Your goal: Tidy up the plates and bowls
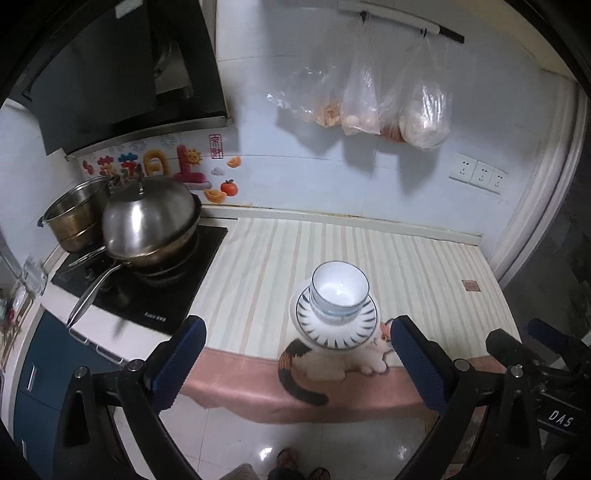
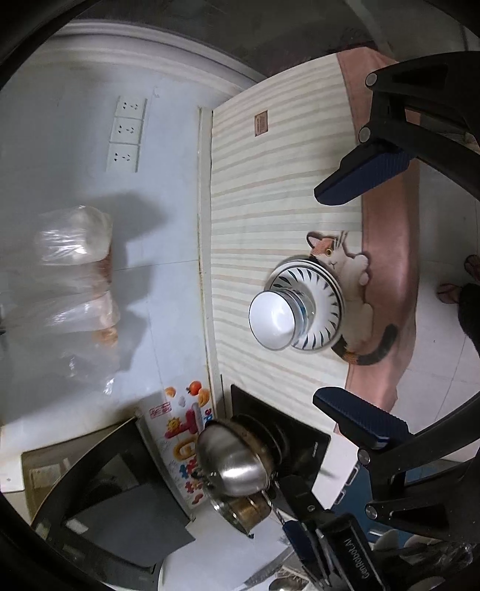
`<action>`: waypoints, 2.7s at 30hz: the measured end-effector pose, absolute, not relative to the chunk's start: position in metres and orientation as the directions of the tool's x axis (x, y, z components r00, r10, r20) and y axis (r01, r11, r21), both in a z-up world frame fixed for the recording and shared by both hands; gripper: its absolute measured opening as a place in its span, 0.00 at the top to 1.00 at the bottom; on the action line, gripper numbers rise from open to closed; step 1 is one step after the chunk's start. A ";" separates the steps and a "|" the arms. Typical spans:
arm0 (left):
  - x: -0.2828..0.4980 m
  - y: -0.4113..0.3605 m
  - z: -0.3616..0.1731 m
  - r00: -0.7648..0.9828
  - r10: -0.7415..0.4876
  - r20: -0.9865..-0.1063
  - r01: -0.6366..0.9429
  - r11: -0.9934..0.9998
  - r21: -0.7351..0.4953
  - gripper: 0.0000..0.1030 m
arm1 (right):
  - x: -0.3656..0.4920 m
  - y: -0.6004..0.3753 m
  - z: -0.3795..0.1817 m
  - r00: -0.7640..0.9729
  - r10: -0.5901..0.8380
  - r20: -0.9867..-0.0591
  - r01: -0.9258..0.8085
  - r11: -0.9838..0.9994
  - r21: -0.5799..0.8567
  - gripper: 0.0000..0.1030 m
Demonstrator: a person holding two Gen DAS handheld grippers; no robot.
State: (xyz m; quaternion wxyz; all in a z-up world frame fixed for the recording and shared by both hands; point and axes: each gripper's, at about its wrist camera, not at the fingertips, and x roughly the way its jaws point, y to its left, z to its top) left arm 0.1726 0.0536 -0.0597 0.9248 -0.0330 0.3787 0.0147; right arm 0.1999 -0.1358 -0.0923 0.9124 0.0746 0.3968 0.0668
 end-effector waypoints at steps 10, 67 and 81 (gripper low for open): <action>0.091 0.066 -0.040 0.732 0.017 -0.681 -0.041 0.999 -0.019 0.00 | 0.087 -0.118 -0.035 0.769 0.123 -0.627 -0.037 0.988 0.149 0.01; 0.029 0.100 -0.018 0.774 0.007 -0.633 -0.007 1.000 0.003 0.00 | 0.020 -0.083 -0.016 0.805 0.020 -0.593 0.060 0.992 0.115 0.00; 0.031 0.101 -0.017 0.773 0.004 -0.634 -0.002 1.000 0.005 0.00 | 0.030 -0.088 -0.019 0.803 0.018 -0.596 0.062 0.992 0.113 0.00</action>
